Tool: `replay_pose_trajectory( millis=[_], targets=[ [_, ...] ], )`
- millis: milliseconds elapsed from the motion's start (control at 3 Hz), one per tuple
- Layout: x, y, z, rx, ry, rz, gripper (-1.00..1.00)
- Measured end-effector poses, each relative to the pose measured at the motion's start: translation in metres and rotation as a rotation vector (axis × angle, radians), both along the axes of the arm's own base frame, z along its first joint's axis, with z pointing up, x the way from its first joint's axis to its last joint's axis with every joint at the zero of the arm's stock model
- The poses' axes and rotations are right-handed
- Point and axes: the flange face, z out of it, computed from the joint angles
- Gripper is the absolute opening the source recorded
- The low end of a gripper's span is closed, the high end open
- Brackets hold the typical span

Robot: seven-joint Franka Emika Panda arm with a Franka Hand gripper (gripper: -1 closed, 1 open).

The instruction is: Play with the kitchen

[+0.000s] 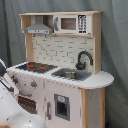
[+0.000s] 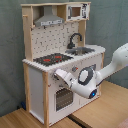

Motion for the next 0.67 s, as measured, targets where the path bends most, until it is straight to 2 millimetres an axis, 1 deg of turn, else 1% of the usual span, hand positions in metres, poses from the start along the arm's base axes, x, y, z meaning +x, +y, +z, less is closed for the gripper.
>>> replay_pose_trajectory(
  millis=[667],
  targets=[
    [-0.0002,-0.0003,-0.001,-0.244,-0.024,-0.027,-1.0]
  ],
)
